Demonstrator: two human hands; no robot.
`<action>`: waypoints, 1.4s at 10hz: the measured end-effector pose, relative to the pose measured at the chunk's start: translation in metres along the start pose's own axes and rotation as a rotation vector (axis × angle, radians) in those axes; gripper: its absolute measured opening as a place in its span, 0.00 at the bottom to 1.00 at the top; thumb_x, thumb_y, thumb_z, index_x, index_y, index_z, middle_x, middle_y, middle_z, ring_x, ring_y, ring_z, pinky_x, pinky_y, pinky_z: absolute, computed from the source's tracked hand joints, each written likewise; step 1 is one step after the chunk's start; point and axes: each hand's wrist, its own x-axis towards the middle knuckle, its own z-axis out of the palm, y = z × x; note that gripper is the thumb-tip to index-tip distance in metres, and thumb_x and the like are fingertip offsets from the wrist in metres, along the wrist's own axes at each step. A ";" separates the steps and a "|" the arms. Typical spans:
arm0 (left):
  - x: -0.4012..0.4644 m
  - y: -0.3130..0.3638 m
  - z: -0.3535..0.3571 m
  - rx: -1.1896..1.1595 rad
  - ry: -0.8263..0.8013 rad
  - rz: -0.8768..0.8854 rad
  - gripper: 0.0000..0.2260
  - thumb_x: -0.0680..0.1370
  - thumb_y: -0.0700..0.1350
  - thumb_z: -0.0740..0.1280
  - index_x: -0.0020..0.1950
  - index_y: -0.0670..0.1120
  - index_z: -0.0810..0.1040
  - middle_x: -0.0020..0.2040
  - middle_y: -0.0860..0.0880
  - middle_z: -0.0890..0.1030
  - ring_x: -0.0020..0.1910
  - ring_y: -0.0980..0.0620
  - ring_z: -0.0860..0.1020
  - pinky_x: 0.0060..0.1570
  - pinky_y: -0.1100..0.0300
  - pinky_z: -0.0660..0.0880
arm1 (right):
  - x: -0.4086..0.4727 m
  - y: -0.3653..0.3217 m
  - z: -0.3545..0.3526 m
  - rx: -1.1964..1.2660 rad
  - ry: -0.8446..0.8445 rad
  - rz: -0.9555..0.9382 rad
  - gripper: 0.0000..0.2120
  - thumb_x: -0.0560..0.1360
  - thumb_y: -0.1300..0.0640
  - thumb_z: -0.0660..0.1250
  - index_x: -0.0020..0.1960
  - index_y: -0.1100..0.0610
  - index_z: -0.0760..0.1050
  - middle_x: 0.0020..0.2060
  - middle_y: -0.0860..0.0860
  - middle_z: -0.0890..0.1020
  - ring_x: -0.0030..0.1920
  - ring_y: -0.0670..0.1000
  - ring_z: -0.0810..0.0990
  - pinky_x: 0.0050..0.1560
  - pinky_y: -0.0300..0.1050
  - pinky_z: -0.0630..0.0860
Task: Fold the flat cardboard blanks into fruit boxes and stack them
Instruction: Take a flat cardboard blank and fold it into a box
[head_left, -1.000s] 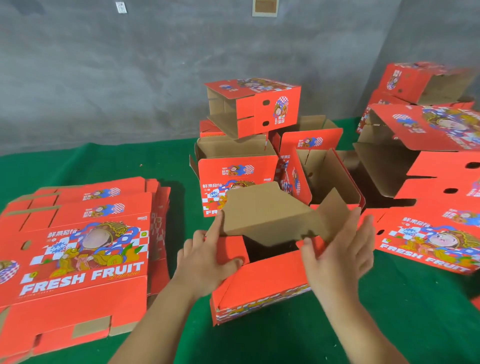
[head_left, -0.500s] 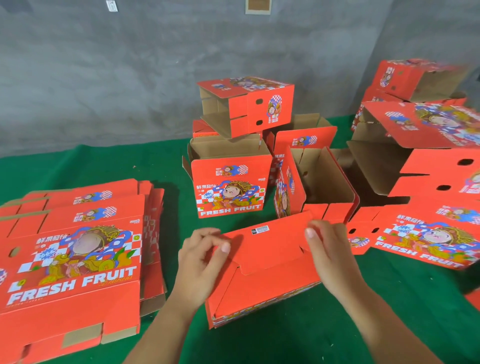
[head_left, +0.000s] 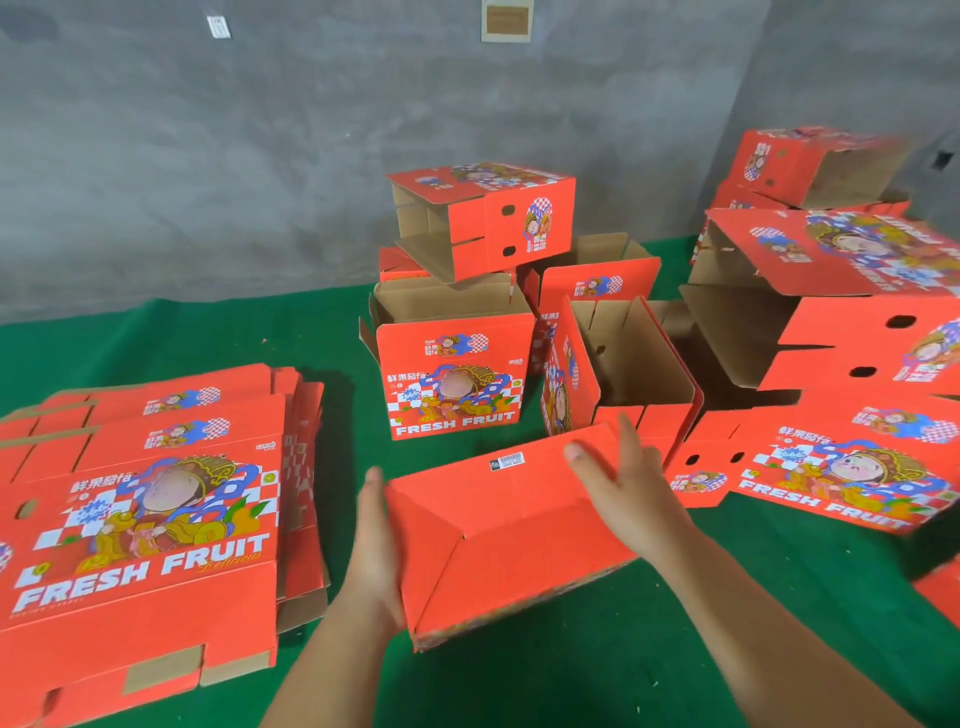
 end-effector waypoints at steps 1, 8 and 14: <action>-0.009 -0.002 -0.015 -0.229 -0.069 -0.279 0.39 0.77 0.75 0.51 0.50 0.42 0.85 0.51 0.33 0.85 0.43 0.33 0.85 0.48 0.45 0.77 | -0.013 -0.001 -0.007 0.198 0.029 -0.012 0.41 0.69 0.24 0.52 0.72 0.47 0.70 0.63 0.56 0.71 0.66 0.61 0.73 0.68 0.59 0.70; -0.027 0.001 -0.051 -0.223 -0.086 0.500 0.16 0.78 0.60 0.66 0.60 0.52 0.76 0.54 0.46 0.82 0.55 0.44 0.80 0.56 0.46 0.74 | -0.071 0.041 0.002 0.500 -0.180 -0.186 0.30 0.79 0.60 0.72 0.67 0.32 0.66 0.57 0.32 0.81 0.55 0.41 0.83 0.51 0.35 0.78; -0.053 -0.024 0.025 0.701 -0.361 0.139 0.18 0.84 0.38 0.59 0.60 0.59 0.82 0.53 0.50 0.88 0.51 0.49 0.87 0.42 0.55 0.83 | -0.157 0.030 0.055 -0.402 0.319 -0.555 0.49 0.64 0.36 0.71 0.82 0.44 0.57 0.79 0.52 0.62 0.79 0.62 0.59 0.75 0.60 0.53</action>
